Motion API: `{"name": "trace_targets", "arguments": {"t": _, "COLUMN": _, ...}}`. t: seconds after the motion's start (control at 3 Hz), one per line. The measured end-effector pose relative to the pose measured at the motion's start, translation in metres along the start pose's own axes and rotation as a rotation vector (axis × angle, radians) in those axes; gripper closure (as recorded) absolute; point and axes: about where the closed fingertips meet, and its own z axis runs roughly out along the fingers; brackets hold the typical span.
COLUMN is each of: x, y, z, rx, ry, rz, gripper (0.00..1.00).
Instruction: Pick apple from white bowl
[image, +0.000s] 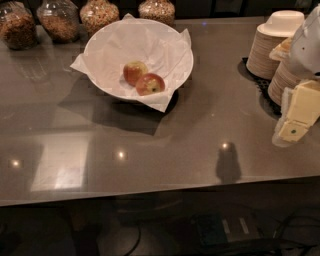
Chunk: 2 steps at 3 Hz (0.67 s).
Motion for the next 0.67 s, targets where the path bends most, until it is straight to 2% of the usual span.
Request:
{"name": "trace_targets", "arguments": {"t": 0.33, "x": 0.000, "y": 0.000, "z": 0.000, "rx": 0.000, "ry": 0.000, "rz": 0.000, "gripper": 0.00}}
{"name": "trace_targets", "arguments": {"t": 0.67, "x": -0.011, "y": -0.004, "z": 0.001, "rx": 0.005, "ry": -0.047, "rz": -0.002, "gripper": 0.00}}
